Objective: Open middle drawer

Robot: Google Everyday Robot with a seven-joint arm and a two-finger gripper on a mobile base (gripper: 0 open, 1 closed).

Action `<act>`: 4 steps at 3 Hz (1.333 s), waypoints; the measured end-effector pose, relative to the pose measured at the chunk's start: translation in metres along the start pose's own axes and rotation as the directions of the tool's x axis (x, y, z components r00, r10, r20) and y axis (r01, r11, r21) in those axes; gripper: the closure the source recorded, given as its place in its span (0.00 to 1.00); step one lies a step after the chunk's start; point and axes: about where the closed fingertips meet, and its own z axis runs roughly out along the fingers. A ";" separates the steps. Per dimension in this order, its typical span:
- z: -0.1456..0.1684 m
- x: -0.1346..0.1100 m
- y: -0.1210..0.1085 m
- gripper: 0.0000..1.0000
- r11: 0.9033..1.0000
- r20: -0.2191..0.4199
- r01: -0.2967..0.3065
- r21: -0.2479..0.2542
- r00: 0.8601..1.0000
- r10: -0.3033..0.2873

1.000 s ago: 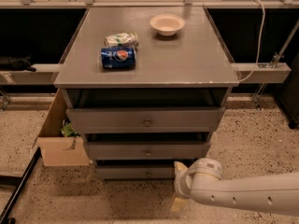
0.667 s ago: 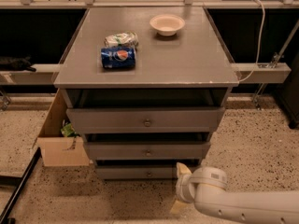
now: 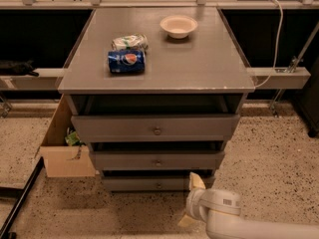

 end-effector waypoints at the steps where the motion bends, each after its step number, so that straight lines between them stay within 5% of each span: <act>1: 0.000 0.000 0.000 0.00 1.000 0.000 0.000 0.000 1.000 0.000; 2: -0.008 0.009 0.003 0.00 0.996 -0.018 -0.043 0.077 0.999 0.045; 4: 0.011 -0.022 -0.044 0.00 0.971 -0.060 -0.051 0.233 0.996 0.066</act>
Offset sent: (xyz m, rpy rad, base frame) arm -0.0303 -0.0223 0.0041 -0.0014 -0.1357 -0.1794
